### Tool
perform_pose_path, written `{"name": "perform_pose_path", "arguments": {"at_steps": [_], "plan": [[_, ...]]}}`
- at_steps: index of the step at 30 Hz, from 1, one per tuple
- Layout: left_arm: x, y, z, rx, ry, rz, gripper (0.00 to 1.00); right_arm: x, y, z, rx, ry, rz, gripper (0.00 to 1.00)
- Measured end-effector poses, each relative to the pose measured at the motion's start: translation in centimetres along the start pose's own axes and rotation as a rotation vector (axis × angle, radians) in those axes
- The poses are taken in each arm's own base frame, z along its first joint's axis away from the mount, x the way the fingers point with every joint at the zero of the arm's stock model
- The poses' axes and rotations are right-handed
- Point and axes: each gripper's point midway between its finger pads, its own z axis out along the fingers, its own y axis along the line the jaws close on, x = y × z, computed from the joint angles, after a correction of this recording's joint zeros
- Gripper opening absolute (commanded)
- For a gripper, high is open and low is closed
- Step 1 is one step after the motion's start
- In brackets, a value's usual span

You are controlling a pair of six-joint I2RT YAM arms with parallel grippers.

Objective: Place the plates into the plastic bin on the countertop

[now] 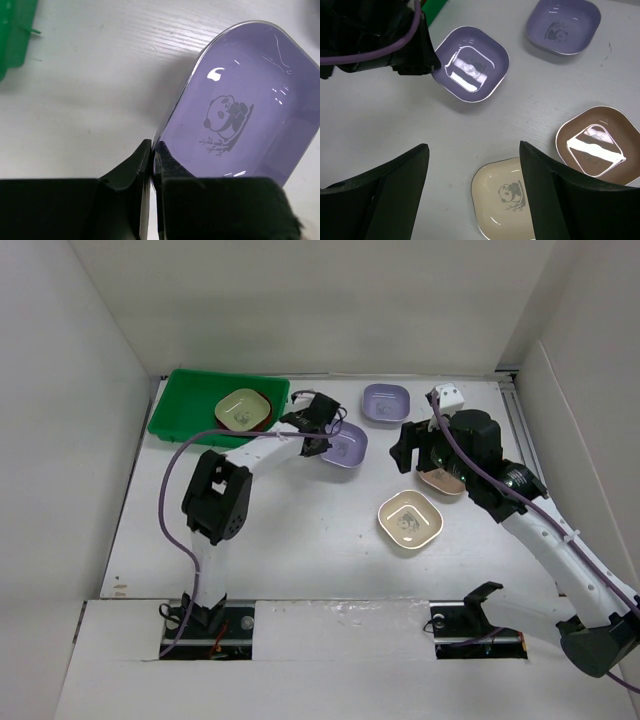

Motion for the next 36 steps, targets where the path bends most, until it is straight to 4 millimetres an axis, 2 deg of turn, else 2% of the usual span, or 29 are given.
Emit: {"name": "perform_pose_path", "arguments": {"at_steps": [2,4,6,8,11,13,15,18,20,25,27,30,33,35,36], "plan": [[-0.9,-0.3,-2.3,0.008,-0.012,0.005,0.00,0.0,0.0,0.0,0.000,0.000,0.000,0.78],[-3.3,-0.7,-4.9,0.037,-0.051,-0.019,0.00,0.0,0.0,0.0,0.000,0.000,0.000,0.78],[-7.3,-0.4,-7.2,0.063,-0.116,-0.080,0.00,0.0,0.0,0.0,0.000,0.000,0.000,0.78],[-11.7,0.8,-9.1,0.072,-0.195,-0.162,0.00,0.0,0.0,0.0,0.000,0.000,0.000,0.78],[-17.6,4.9,-10.4,0.044,-0.296,-0.328,0.00,0.1,0.2,0.3,-0.009,0.005,0.000,0.78],[-20.2,8.6,-9.9,0.001,-0.331,-0.448,0.00,0.3,0.3,0.6,-0.013,0.014,-0.001,0.78],[-21.4,12.1,-8.7,-0.052,-0.337,-0.553,0.00,0.5,0.4,0.8,-0.018,0.022,-0.001,0.78],[-21.9,16.2,-5.9,-0.124,-0.325,-0.693,0.00,0.6,0.5,0.9,-0.025,0.028,-0.001,0.78],[-21.3,17.5,-3.8,-0.161,-0.296,-0.766,0.00,0.6,0.6,0.9,-0.033,0.029,-0.001,0.78],[-18.4,18.1,1.2,-0.237,-0.196,-0.844,0.00,0.5,0.9,0.7,-0.049,0.025,-0.001,0.78],[-17.3,18.1,2.6,-0.265,-0.160,-0.866,0.00,0.3,1.0,0.5,-0.053,0.018,0.000,0.78],[-15.8,18.3,3.8,-0.301,-0.122,-0.891,0.00,0.1,1.0,0.1,-0.058,0.006,-0.001,0.78],[-15.1,18.5,4.1,-0.318,-0.111,-0.910,0.00,0.0,1.0,-0.2,-0.061,-0.002,-0.004,0.78],[-14.8,18.7,4.2,-0.325,-0.110,-0.919,0.32,0.0,1.0,-0.3,-0.062,-0.004,-0.006,0.78],[-14.8,18.7,4.2,-0.326,-0.110,-0.922,0.42,0.0,1.0,-0.3,-0.062,-0.005,-0.006,0.78]]}}
